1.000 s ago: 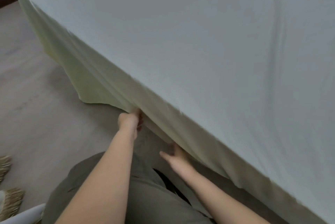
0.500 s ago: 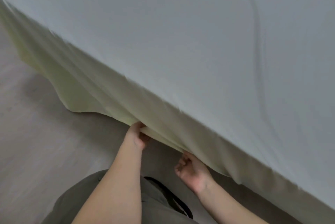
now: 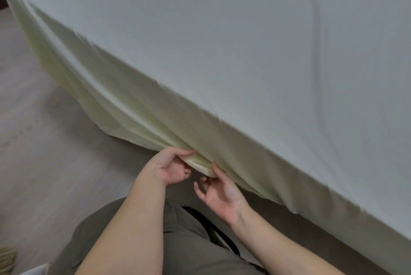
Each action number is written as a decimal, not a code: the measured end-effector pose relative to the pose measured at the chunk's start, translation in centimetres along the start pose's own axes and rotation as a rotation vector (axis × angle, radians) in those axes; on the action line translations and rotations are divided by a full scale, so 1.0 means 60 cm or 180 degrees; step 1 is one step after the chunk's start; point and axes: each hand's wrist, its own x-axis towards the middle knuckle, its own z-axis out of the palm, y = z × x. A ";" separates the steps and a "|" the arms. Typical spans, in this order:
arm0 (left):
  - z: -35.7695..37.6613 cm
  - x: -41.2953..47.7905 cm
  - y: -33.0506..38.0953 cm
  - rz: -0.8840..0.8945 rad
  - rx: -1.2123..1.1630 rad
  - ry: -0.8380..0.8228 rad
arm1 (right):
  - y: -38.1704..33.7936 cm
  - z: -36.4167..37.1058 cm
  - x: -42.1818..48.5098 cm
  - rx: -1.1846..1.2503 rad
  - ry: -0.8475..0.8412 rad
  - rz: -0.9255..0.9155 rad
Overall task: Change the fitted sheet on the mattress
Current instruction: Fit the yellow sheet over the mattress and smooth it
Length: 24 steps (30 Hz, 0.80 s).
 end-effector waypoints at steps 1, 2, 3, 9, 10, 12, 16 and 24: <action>0.002 -0.001 -0.002 -0.0019 0.0119 -0.0078 | 0.002 -0.001 0.002 -0.0028 0.0081 0.0017; 0.005 0.000 -0.003 -0.0083 0.0202 -0.0073 | 0.003 0.001 0.006 -0.0074 0.0233 0.0034; 0.005 0.004 -0.004 -0.0164 0.0351 0.0063 | 0.002 0.003 0.009 -0.0162 0.0415 0.0056; -0.016 0.045 -0.020 0.0475 0.1390 0.1737 | 0.015 0.030 0.031 -0.0464 0.1094 0.0305; -0.020 0.051 -0.019 0.0800 0.1345 0.1916 | 0.017 0.035 0.033 -0.0430 0.1071 0.0354; -0.020 0.061 -0.017 0.1064 0.1850 0.2324 | 0.015 0.038 0.030 -0.0329 0.0911 0.0518; 0.008 0.086 -0.013 0.1186 0.2117 0.2431 | -0.018 0.029 0.002 0.0088 0.0640 0.0298; 0.045 0.123 -0.003 0.1054 -0.0752 0.1747 | -0.053 0.010 -0.006 0.1081 0.0698 -0.0375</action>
